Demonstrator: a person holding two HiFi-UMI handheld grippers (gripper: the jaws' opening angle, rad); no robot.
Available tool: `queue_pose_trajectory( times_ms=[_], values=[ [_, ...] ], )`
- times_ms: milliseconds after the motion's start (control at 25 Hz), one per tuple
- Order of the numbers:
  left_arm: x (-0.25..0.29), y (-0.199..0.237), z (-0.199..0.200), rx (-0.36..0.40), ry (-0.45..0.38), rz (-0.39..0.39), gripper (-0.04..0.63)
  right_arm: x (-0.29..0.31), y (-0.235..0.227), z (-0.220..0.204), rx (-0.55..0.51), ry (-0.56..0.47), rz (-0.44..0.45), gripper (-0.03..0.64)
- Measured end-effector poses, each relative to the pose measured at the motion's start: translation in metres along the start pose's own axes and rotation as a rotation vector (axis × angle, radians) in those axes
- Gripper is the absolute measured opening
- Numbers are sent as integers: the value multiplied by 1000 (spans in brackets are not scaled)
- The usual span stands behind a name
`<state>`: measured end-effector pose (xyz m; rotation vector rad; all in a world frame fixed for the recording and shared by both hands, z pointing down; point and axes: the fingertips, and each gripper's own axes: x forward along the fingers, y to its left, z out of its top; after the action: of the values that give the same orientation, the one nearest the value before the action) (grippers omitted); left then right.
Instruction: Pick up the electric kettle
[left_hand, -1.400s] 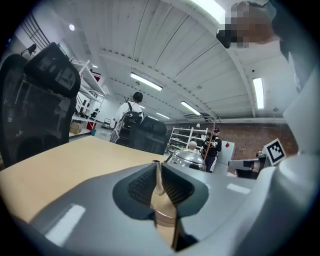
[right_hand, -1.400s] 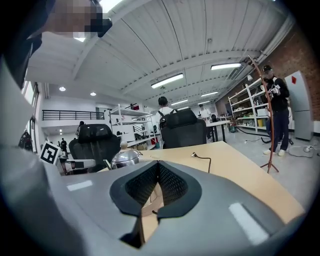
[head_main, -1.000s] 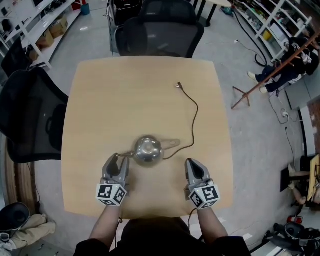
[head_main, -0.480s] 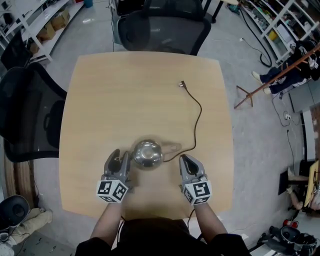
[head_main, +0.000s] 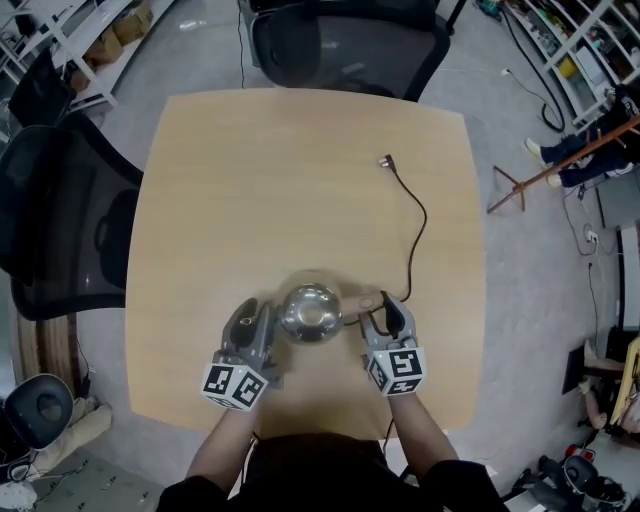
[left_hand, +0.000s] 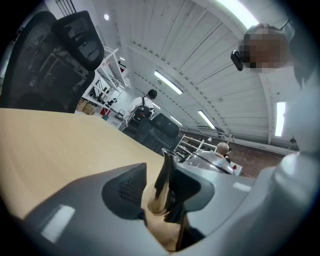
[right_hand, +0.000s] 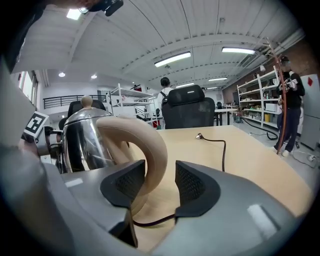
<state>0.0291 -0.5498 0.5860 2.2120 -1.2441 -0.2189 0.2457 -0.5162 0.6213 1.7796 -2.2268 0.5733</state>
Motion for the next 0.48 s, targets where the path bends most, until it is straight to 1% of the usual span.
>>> queue_pose_trajectory(
  times_ms=[200, 480],
  values=[
    [-4, -2, 4, -10, -16, -9, 121, 11, 7, 5, 16, -15, 10, 170],
    [-7, -9, 7, -42, -45, -41, 121, 13, 6, 8, 46, -38, -15, 155]
  ],
)
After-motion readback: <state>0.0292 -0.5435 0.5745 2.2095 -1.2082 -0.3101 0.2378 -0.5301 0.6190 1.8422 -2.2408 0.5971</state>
